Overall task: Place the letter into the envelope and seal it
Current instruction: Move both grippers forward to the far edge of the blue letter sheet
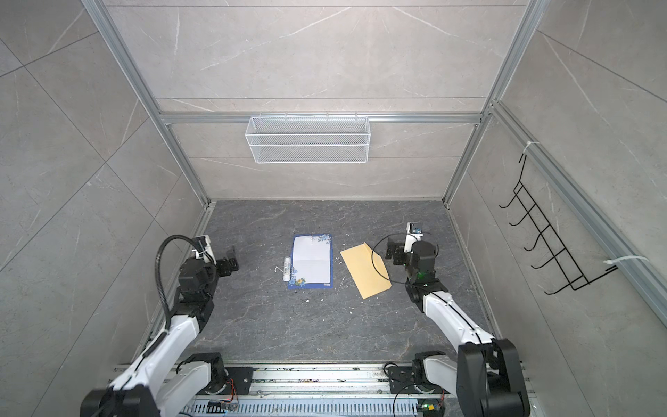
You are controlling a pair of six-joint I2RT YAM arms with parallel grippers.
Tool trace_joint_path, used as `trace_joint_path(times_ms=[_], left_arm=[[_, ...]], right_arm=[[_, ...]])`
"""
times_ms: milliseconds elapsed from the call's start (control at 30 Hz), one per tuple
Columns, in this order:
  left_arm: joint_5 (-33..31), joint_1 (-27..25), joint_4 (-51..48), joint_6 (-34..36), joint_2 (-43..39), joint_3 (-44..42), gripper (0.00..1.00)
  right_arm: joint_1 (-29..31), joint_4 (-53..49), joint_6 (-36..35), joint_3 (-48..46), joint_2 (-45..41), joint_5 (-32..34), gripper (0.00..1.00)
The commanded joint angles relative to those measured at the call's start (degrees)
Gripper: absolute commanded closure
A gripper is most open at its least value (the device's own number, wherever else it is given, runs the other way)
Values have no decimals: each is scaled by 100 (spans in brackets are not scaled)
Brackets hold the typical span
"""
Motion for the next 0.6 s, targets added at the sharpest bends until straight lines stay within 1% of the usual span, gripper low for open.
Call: trace_joint_path(times_ms=[0,67,100,167,233,333,400,500,567], left_arm=[[325,-60,-1276,-1014,-822,187,0],[725,-86,-1442,-1303,-1084,295,0],[895,-116,-1583,-1427,-1126,394,0],[1279,-179,-1813,-1520,-1072,623,0],[1576,-325,-2018,-1578,-923,833,0],[1711,-890,-2083,-1635,-537,1042,0],[1489,-1475,-2090,-1567,-234,1170,0],[1152,-2420,-2083,-1382,351,1453,0],[1149,-2846,-2034,-1369,798,1637,0]], right_arm=[[-10,-1687,715,731,-333,-468,1],[-13,-2051,1212,991,-514,-595,1],[-19,-2156,1401,1070,-588,-778,1],[-9,-2306,1375,1221,-672,-1526,1],[-12,-2308,1629,1280,-651,-2145,1],[58,-2446,2039,1422,-419,-2937,1],[216,-2595,2151,1495,-289,-3020,1],[733,-2901,2048,1589,-124,-2658,1],[994,-2932,2067,1580,15,-2533,1]])
